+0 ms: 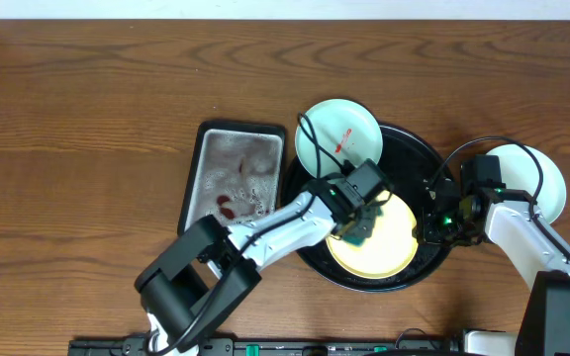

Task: Clean dirty plates on tray and stack at the side
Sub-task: 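Scrub the yellow plate with the sponge in the left gripper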

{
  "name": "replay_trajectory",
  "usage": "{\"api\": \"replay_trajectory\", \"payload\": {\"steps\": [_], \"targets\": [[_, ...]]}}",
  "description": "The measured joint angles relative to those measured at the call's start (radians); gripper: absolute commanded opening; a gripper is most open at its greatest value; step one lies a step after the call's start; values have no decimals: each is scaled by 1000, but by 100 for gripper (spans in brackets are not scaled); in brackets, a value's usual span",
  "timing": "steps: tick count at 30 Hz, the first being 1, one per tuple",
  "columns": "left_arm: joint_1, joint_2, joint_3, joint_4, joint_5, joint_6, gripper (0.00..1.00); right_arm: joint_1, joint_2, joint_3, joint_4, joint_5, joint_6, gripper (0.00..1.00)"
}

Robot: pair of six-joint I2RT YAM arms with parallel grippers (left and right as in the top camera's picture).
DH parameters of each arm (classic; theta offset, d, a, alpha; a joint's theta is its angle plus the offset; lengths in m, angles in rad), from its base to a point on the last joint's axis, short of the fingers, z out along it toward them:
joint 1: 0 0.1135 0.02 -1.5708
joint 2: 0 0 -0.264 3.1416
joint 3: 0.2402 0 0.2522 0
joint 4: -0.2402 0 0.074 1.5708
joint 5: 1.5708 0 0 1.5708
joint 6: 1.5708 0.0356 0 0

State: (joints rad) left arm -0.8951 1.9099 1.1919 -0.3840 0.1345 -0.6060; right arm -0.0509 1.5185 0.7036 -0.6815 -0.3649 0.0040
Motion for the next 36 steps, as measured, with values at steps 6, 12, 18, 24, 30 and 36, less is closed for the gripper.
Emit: {"api": "replay_trajectory", "payload": {"steps": [6, 12, 18, 24, 30, 36], "targets": [[-8, -90, -28, -24, -67, 3, 8, 0, 0, 0, 1, 6, 0, 1], [-43, -153, -29, 79, -91, -23, 8, 0, 0, 0, 2, 14, 0, 4], [-97, -61, -29, 148, -89, -26, 8, 0, 0, 0, 2, 14, 0, 4], [-95, 16, -18, 106, -89, -26, 7, 0, 0, 0, 2, 14, 0, 3], [-29, -4, -6, -16, -134, -26, 7, 0, 0, 0, 2, 13, 0, 2], [-11, -67, -16, -48, -145, -25, 7, 0, 0, 0, 2, 11, 0, 2]]}}
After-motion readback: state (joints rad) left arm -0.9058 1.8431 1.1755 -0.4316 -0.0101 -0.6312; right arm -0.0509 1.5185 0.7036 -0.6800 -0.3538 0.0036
